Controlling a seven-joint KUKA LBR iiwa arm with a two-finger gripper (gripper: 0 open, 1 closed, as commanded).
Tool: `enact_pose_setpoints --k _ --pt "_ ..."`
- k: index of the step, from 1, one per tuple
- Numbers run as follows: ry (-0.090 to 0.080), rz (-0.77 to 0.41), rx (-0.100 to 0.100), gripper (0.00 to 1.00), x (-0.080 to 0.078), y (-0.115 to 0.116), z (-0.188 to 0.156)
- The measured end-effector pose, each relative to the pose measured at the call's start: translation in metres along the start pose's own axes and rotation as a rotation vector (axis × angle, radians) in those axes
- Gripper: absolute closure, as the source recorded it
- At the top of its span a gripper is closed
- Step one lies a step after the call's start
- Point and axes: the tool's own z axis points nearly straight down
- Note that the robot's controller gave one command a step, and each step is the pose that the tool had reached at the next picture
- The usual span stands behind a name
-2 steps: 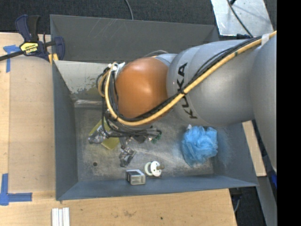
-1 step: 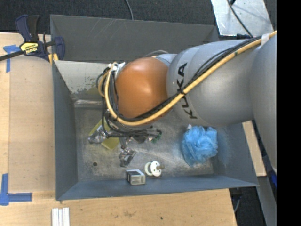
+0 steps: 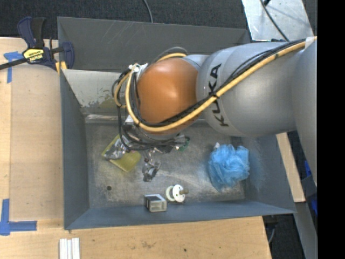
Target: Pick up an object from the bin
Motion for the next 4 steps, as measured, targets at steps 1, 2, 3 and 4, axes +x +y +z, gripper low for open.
enact_pose_setpoints --k 1,2,3,4 --pt "0.003 -0.268 0.001 0.0 -0.003 -0.059 0.004" --pt "0.0 -0.155 0.004 0.0 0.003 -0.063 0.037" --pt "0.007 -0.674 -0.008 1.0 -0.028 -0.091 0.059" --pt "0.006 -0.672 -0.007 1.0 -0.029 -0.092 0.058"
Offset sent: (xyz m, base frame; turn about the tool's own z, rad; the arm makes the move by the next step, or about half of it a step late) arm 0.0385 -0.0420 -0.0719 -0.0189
